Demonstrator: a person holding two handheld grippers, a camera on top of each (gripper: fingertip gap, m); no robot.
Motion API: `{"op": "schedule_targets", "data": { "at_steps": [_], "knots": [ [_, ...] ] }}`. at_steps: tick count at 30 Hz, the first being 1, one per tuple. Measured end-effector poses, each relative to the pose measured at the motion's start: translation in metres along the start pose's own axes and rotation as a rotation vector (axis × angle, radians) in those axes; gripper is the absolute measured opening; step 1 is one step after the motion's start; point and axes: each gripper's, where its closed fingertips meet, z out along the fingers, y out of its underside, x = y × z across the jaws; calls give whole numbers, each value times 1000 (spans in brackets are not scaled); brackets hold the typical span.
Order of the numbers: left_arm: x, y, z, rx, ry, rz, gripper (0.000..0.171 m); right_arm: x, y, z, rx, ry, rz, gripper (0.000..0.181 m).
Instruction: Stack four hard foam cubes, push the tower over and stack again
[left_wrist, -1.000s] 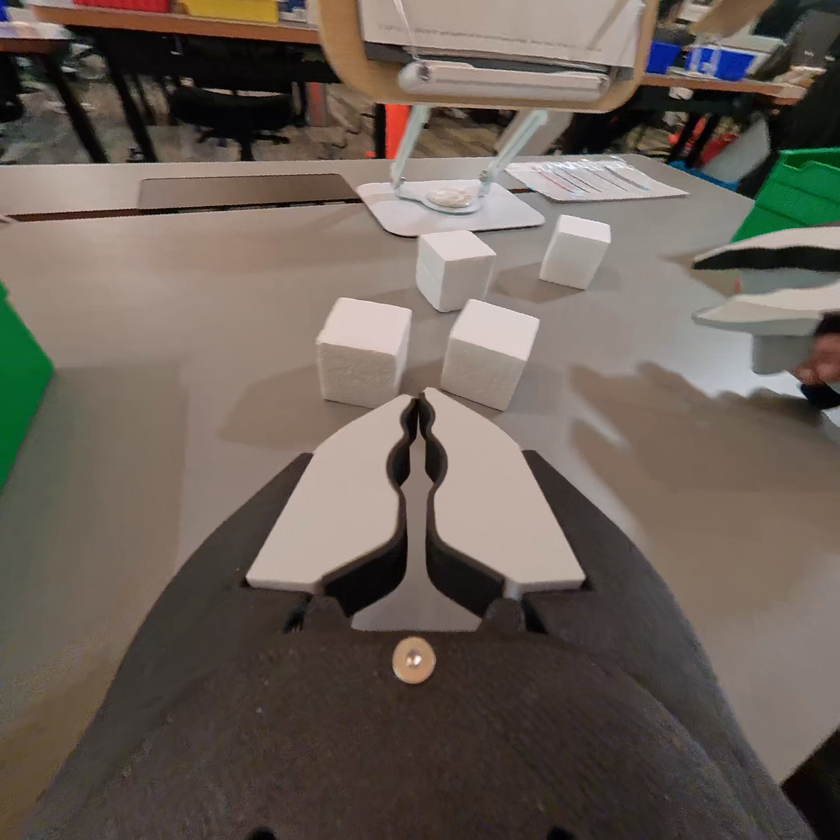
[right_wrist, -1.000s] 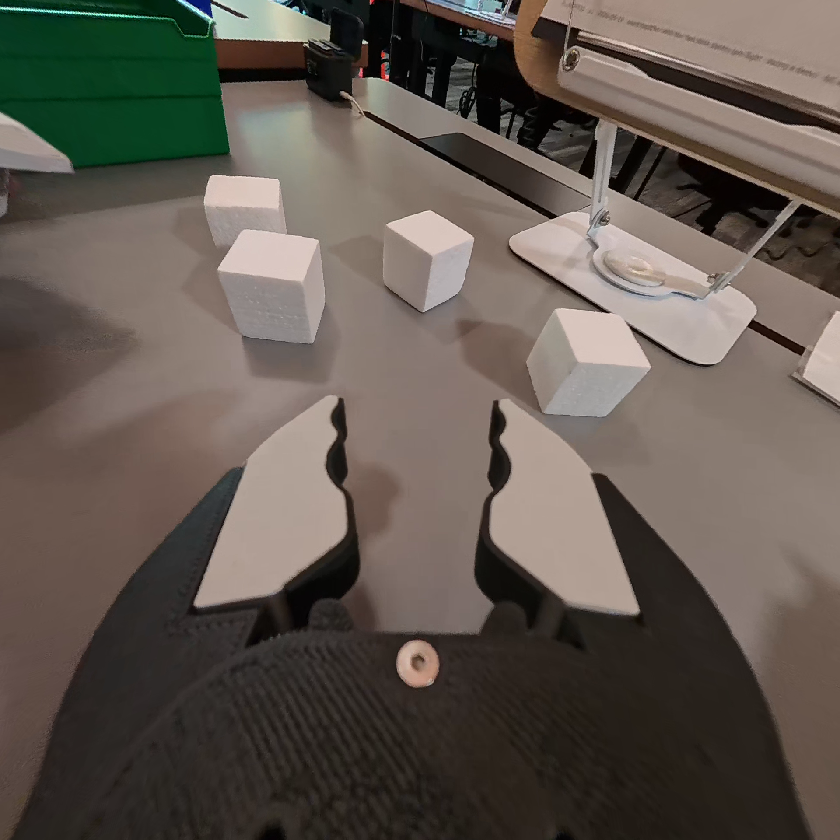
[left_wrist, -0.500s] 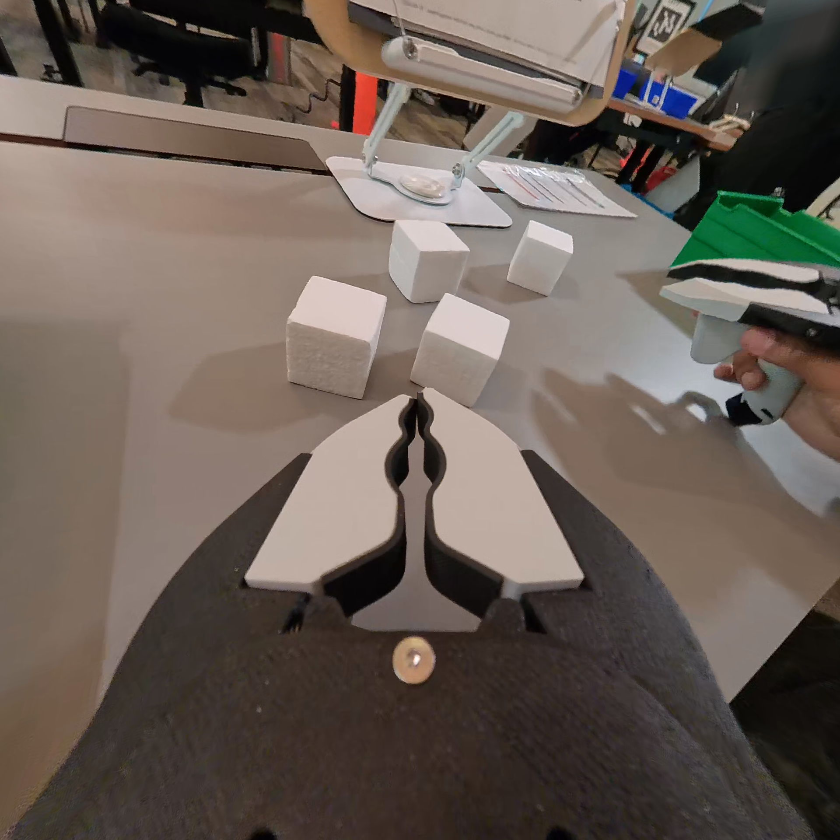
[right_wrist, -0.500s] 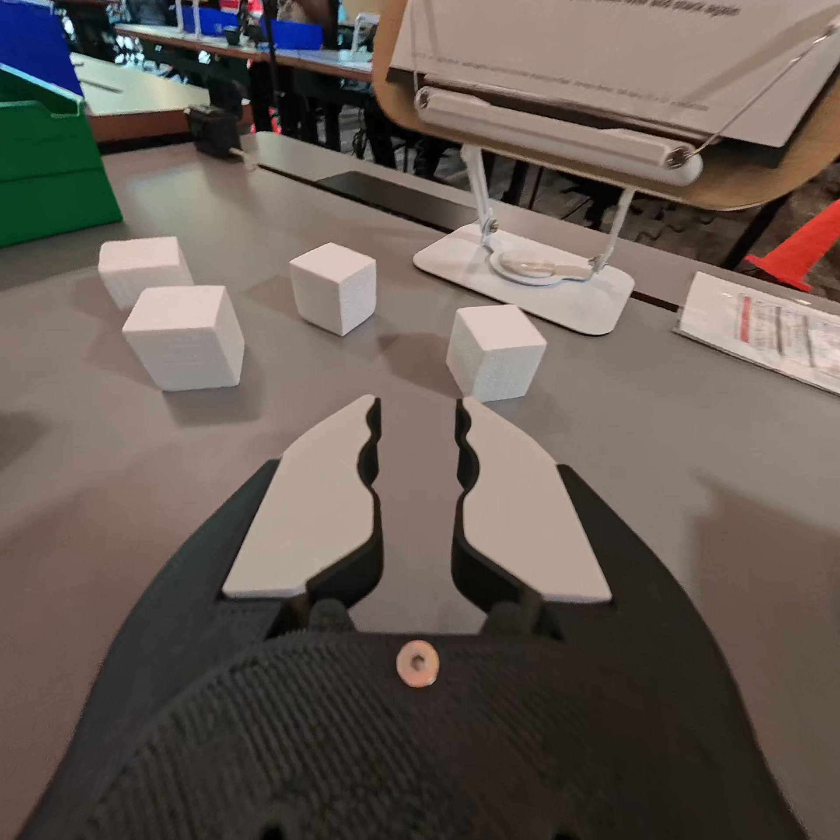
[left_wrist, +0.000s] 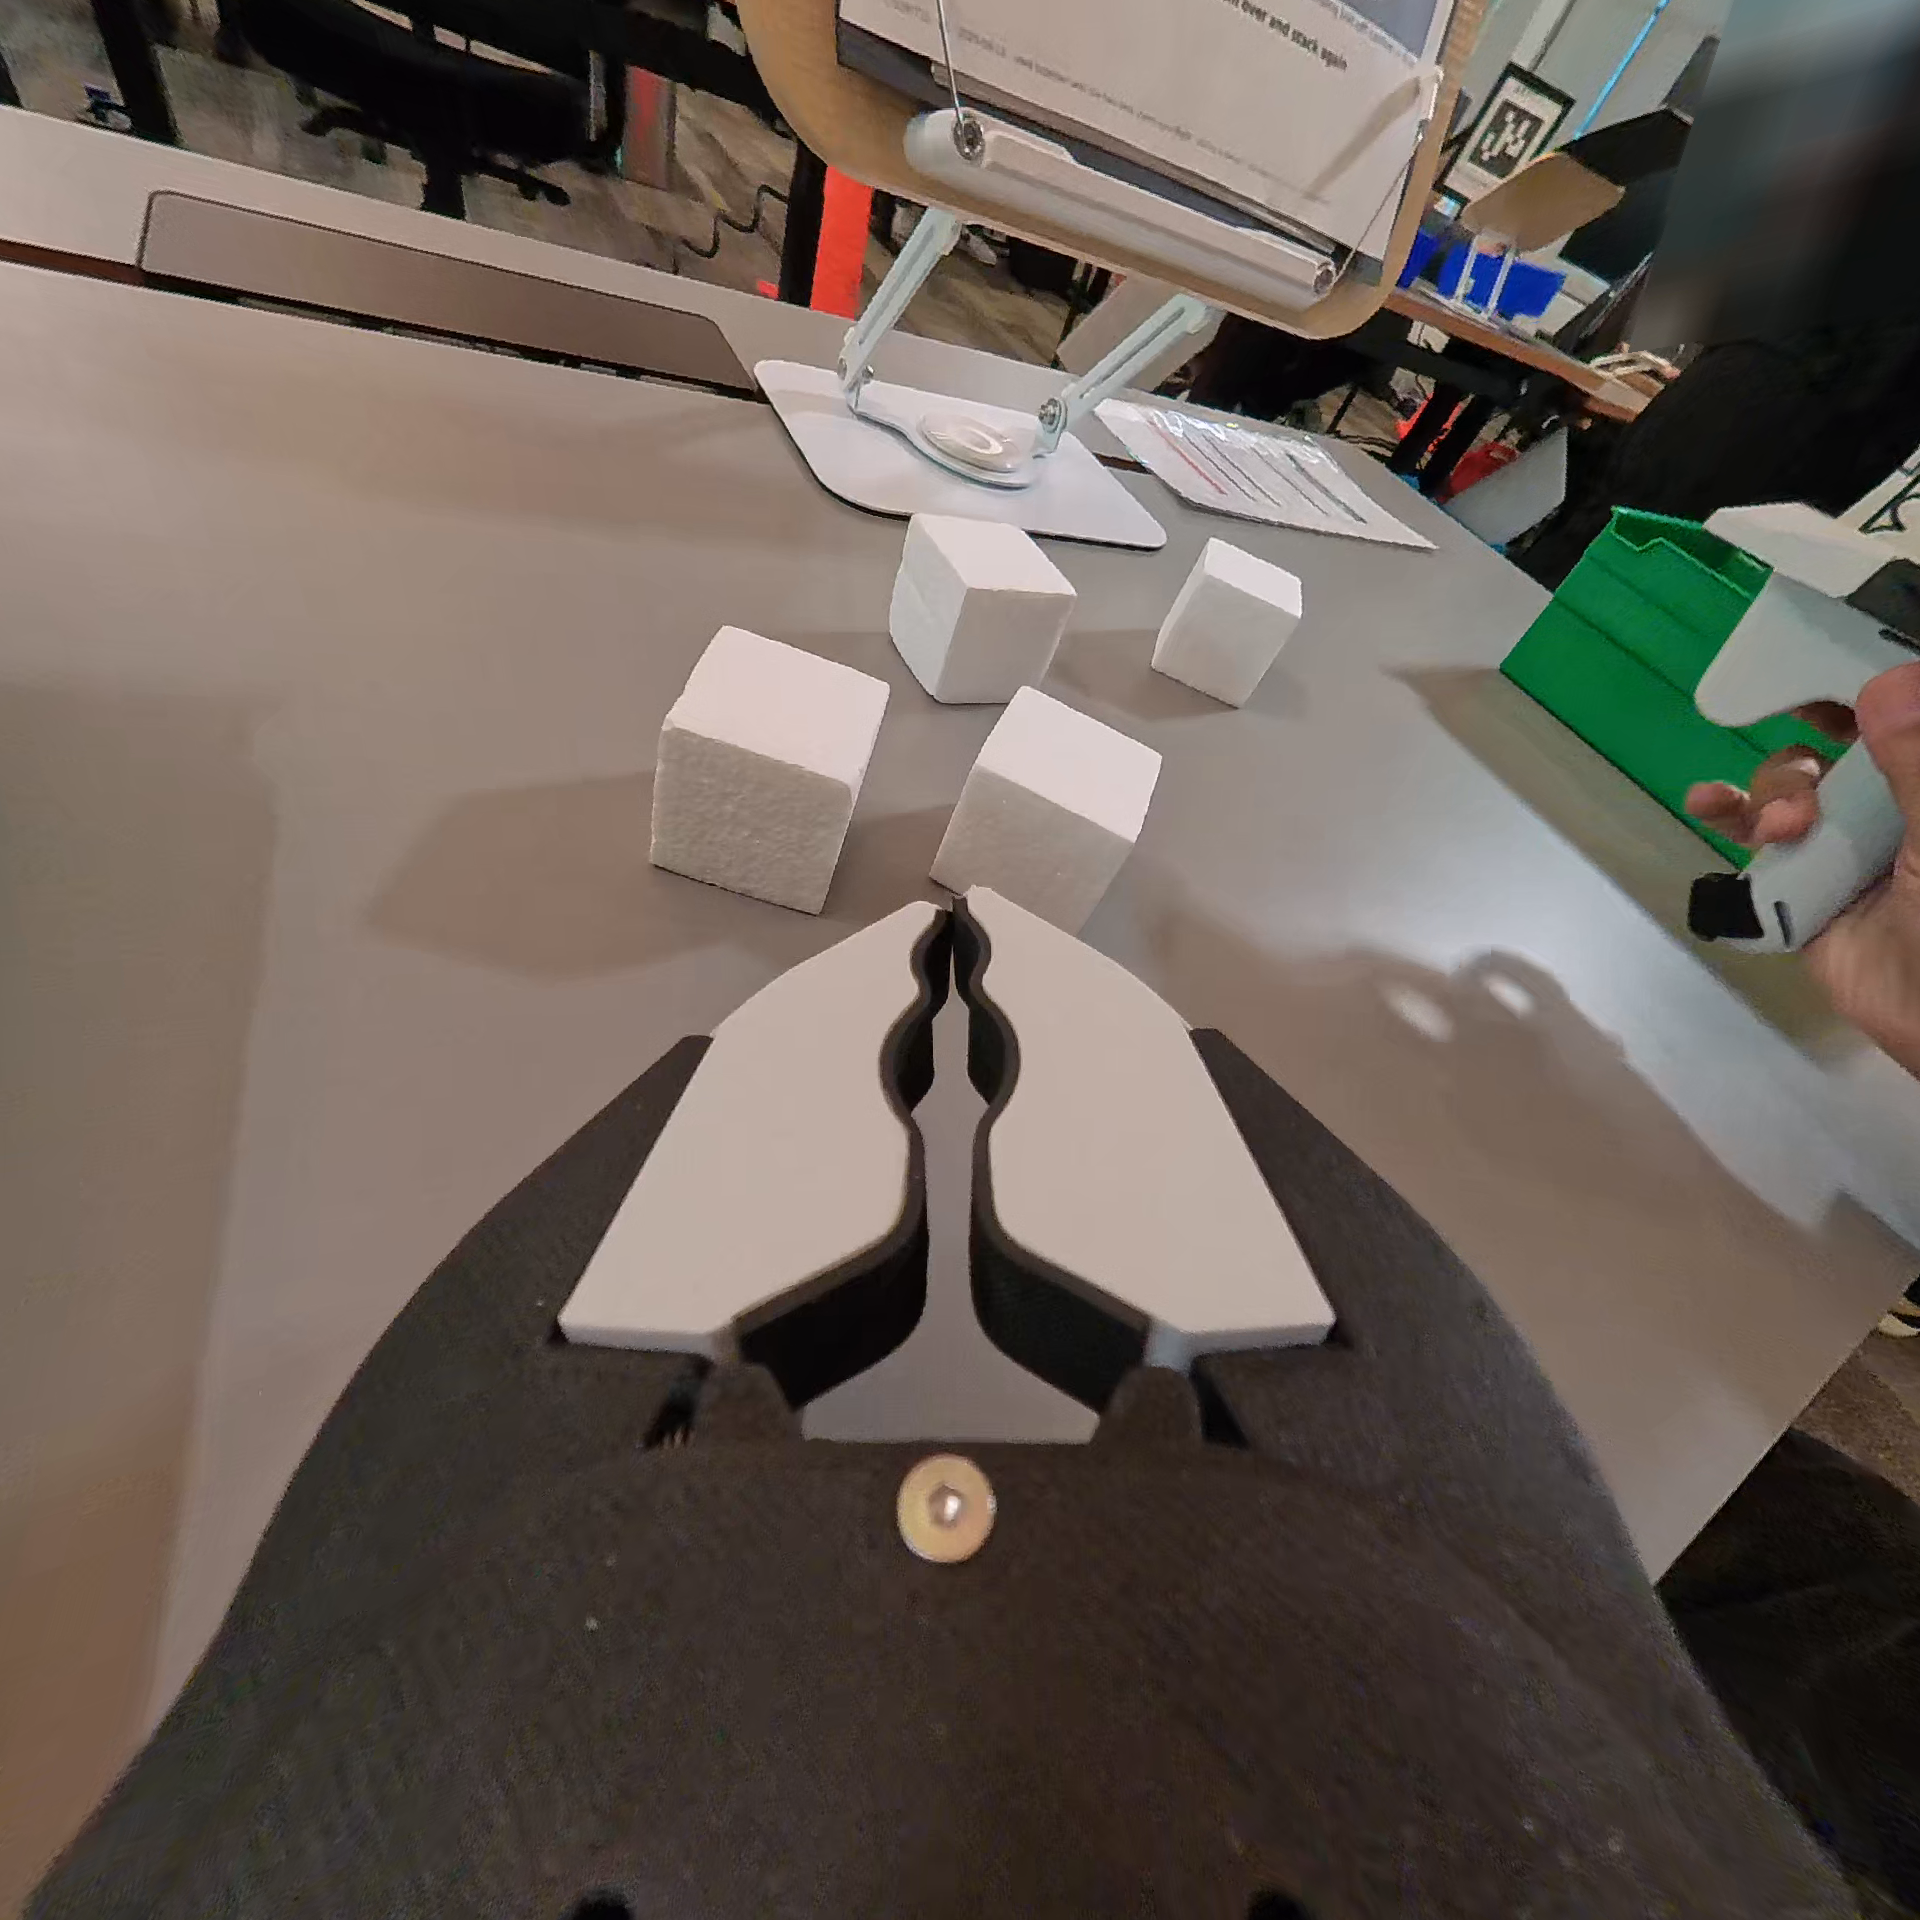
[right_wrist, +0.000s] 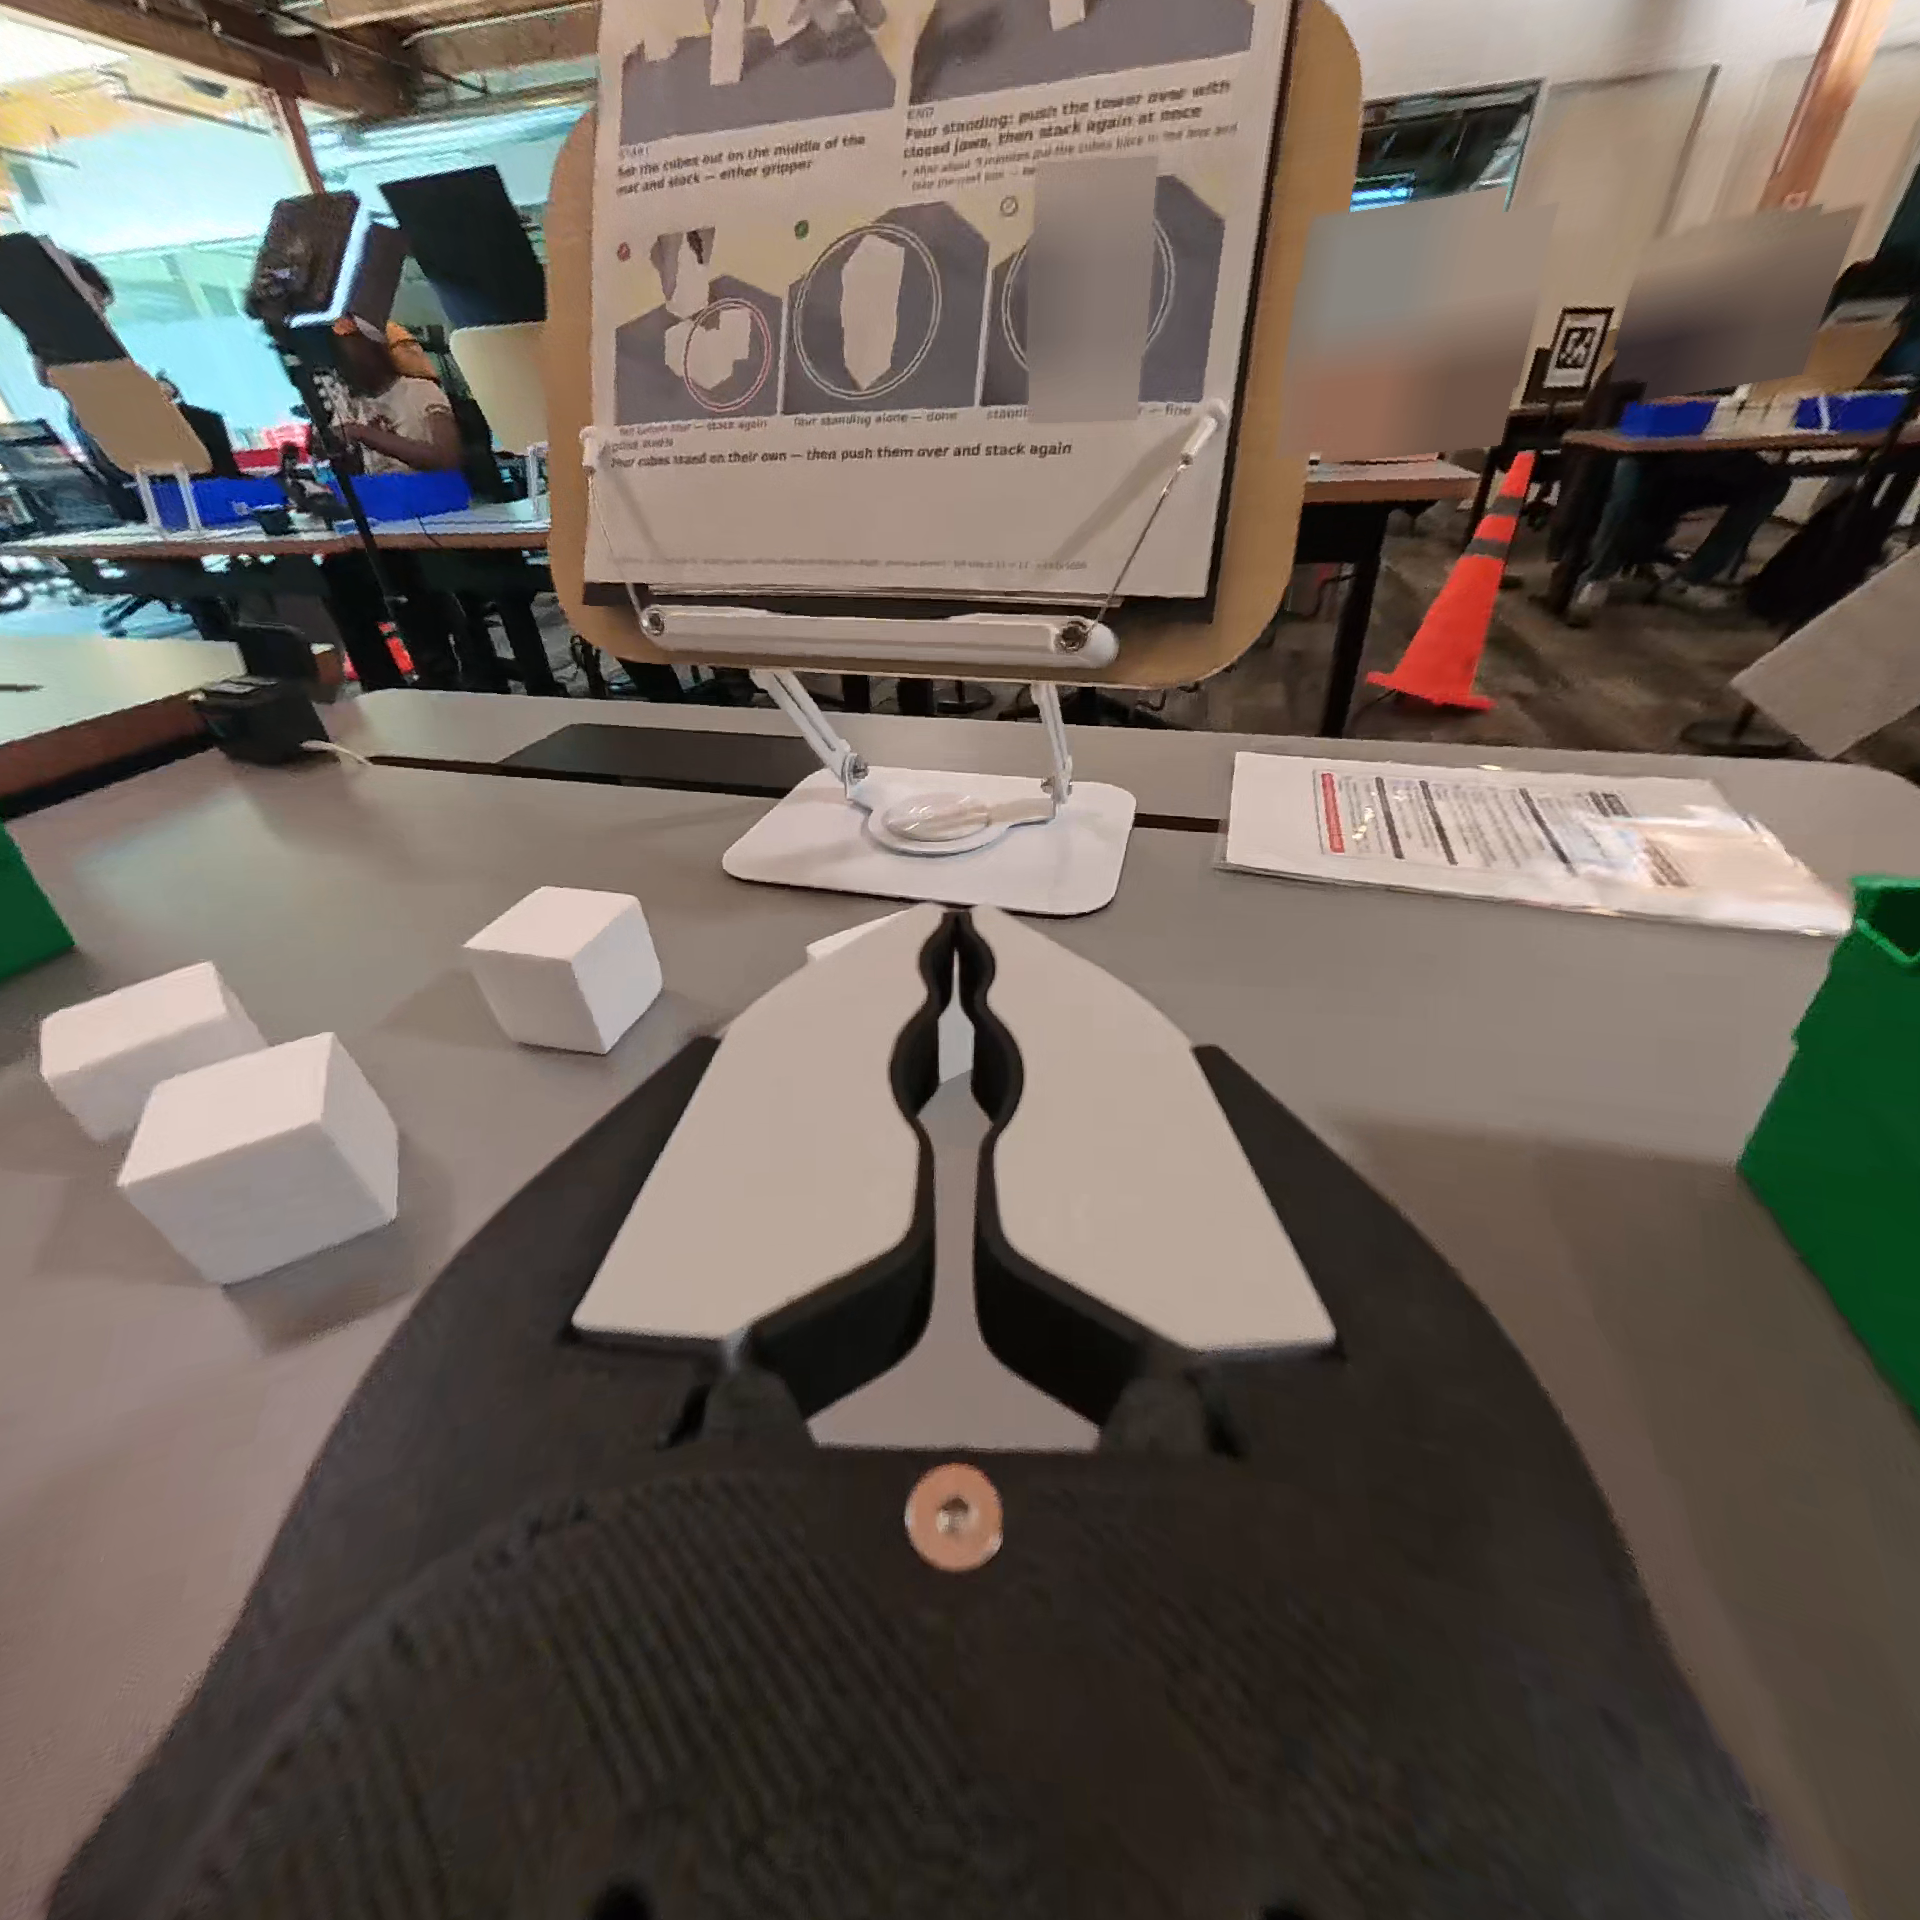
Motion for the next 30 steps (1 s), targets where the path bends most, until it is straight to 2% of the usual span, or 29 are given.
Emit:
{"op": "schedule_targets", "data": {
  "at_steps": [7, 13, 18, 20, 22, 24, 26, 30],
  "knots": [
    [4, 4, 3, -19, 16, 2, 0, -24, -8, -7, 59, -140, -60, 0],
    [7, 5, 4, -19, 13, 30, 1, -33, 14, -3, -85, -195, -91, 0],
    [7, 4, 3, -13, 13, 24, 1, -38, 23, -1, -90, -268, 2, 1],
    [7, 4, 3, -14, 16, 21, 1, -38, 25, -1, -85, -284, 27, 16],
    [7, 5, 4, -18, 18, 17, 1, -40, 28, 1, -63, -252, -135, 36],
    [7, 5, 4, -22, 18, 19, 1, -46, 36, 4, -50, -189, -309, 48],
    [8, 6, 4, -23, 15, 27, 2, -76, 51, 2, -108, -266, -329, 54],
    [9, 7, 5, -30, 14, 38, 2, -148, 66, 1, -217, -433, -195, 68]
  ]
}}
